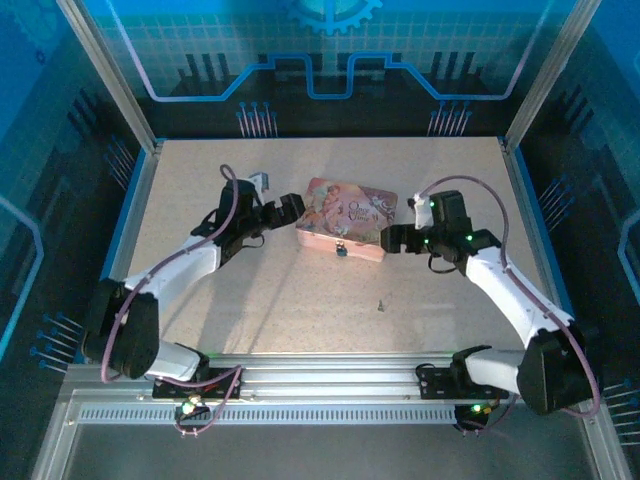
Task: Unlock the padlock with the key
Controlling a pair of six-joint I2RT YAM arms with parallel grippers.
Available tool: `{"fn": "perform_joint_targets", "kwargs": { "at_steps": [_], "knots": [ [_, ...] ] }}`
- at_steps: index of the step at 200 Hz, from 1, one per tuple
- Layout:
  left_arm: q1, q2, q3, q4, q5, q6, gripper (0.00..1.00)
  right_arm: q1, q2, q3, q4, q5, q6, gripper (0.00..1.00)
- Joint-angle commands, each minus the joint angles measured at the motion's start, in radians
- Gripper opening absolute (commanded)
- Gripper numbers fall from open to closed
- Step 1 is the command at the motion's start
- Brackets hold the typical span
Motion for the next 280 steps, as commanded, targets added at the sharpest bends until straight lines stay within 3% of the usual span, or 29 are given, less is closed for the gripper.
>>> {"fn": "perform_joint_targets", "kwargs": {
  "at_steps": [1,64,107,219,280],
  "knots": [
    [-0.011,-0.085,-0.059,-0.030,0.008,-0.007,0.98,0.064,-0.049,-0.038,-0.092,0.060,0.073,0.90],
    [-0.058,-0.262,-0.215,-0.080,0.003,-0.059,0.98,0.236,-0.128,-0.110,-0.225,0.156,0.194,0.86],
    [-0.112,-0.306,-0.295,-0.062,0.001,-0.113,0.98,0.338,-0.124,-0.159,-0.258,0.193,0.245,0.84],
    [-0.192,-0.266,-0.402,0.032,-0.023,-0.195,0.98,0.454,-0.002,-0.198,-0.284,0.171,0.257,0.81],
    [-0.193,-0.243,-0.399,0.045,-0.023,-0.195,0.98,0.459,0.119,-0.124,-0.264,0.217,0.213,0.72]
  ]
}}
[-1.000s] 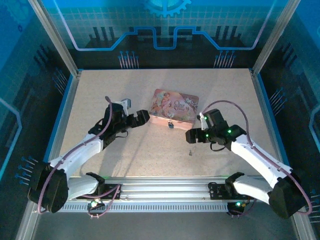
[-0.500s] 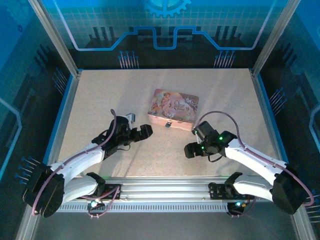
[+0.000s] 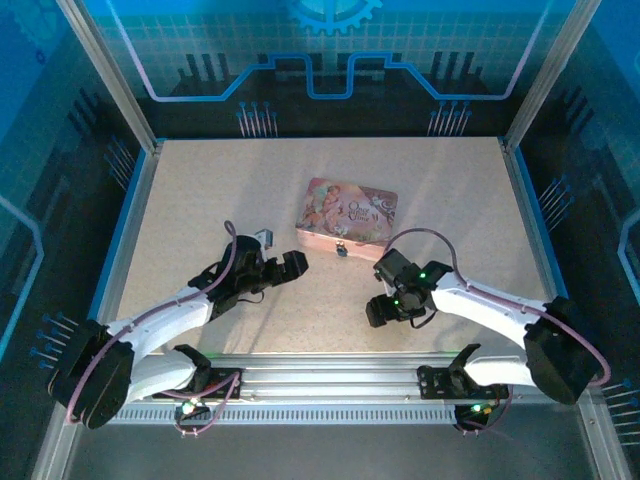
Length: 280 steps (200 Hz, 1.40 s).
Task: Unlock the padlock with the key
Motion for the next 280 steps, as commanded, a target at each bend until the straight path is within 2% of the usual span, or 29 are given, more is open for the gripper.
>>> {"fn": "perform_joint_targets", "kwargs": {
  "at_steps": [1,34,73,141,210,280],
  "knots": [
    [-0.007,0.011,-0.012,0.021,-0.014,-0.010,0.98,0.011,0.047,0.055,-0.007,0.027,-0.025,0.71],
    [-0.007,0.019,-0.010,0.022,-0.017,-0.007,0.98,0.010,0.126,0.088,0.014,0.048,-0.054,0.66],
    [-0.008,0.039,0.005,0.020,-0.014,-0.004,0.98,0.002,0.191,0.106,0.033,0.052,-0.073,0.55],
    [-0.008,0.043,0.007,0.016,-0.016,0.000,0.99,-0.004,0.219,0.104,0.061,0.051,-0.078,0.38],
    [-0.009,0.039,0.007,0.013,-0.016,0.000,0.99,-0.014,0.239,0.100,0.065,0.058,-0.073,0.33],
    [-0.008,0.039,0.008,0.010,-0.018,0.002,0.99,-0.028,0.261,0.075,0.099,0.053,-0.060,0.21]
  ]
}}
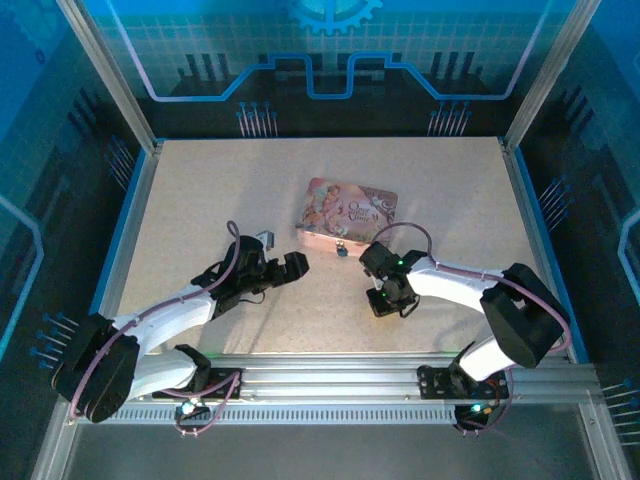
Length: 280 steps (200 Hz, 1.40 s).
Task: Unlock the padlock with the key
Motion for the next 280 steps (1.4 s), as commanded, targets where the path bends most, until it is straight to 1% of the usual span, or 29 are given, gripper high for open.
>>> {"fn": "perform_joint_targets", "kwargs": {
  "at_steps": [1,63,80,97,148,194,234,280],
  "knots": [
    [-0.007,0.006,0.008,0.004,-0.017,0.002,0.99,-0.013,0.027,-0.011,0.032,-0.002,0.014,0.21],
    [-0.006,-0.007,0.012,-0.007,-0.022,0.003,0.99,-0.027,-0.018,-0.043,0.029,0.005,0.017,0.07],
    [-0.007,-0.016,0.012,-0.008,-0.023,0.001,0.99,-0.036,-0.044,-0.060,0.049,-0.012,0.016,0.03],
    [-0.006,-0.023,0.012,-0.011,-0.022,-0.004,0.99,-0.043,-0.067,-0.070,0.065,-0.026,0.014,0.01],
    [-0.007,-0.065,0.009,-0.003,-0.002,-0.046,0.99,-0.058,-0.160,-0.108,0.170,-0.089,-0.005,0.00],
    [-0.007,-0.102,0.007,0.051,0.053,-0.114,0.99,-0.070,-0.227,-0.124,0.290,-0.194,-0.020,0.00],
    [-0.010,-0.102,-0.001,0.154,0.116,-0.266,0.98,-0.073,-0.274,-0.125,0.407,-0.260,0.006,0.00],
    [-0.042,-0.094,0.016,0.231,0.124,-0.381,0.95,-0.069,-0.323,-0.133,0.586,-0.312,0.053,0.00]
  ]
}}
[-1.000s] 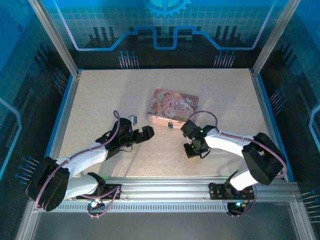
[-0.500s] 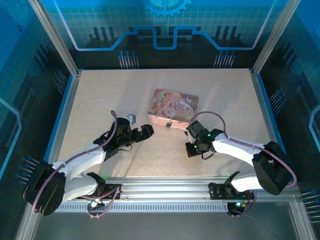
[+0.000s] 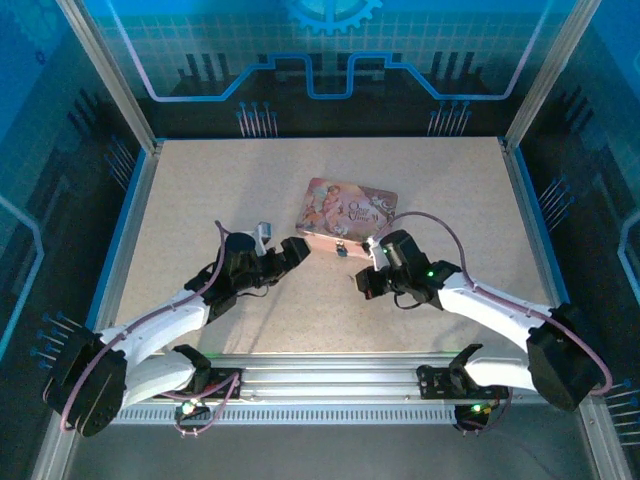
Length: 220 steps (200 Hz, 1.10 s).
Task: Unlock the padlock with the key
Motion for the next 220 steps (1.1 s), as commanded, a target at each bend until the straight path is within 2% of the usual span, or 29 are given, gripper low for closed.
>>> {"fn": "perform_joint_targets", "kwargs": {
  "at_steps": [1,64,136,220],
  "knots": [
    [-0.028,-0.008,0.016,0.078,0.031,-0.094,0.95,-0.010,-0.029,-0.013,0.146,-0.058,0.041,0.00],
    [-0.099,0.084,0.040,0.206,0.018,-0.165,0.84,0.030,-0.042,0.004,0.266,-0.040,0.067,0.00],
    [-0.129,0.171,0.062,0.286,0.032,-0.174,0.66,0.069,-0.009,0.042,0.270,-0.046,0.057,0.00],
    [-0.137,0.216,0.078,0.287,0.029,-0.150,0.45,0.087,0.011,0.072,0.245,-0.053,0.037,0.00]
  ]
}}
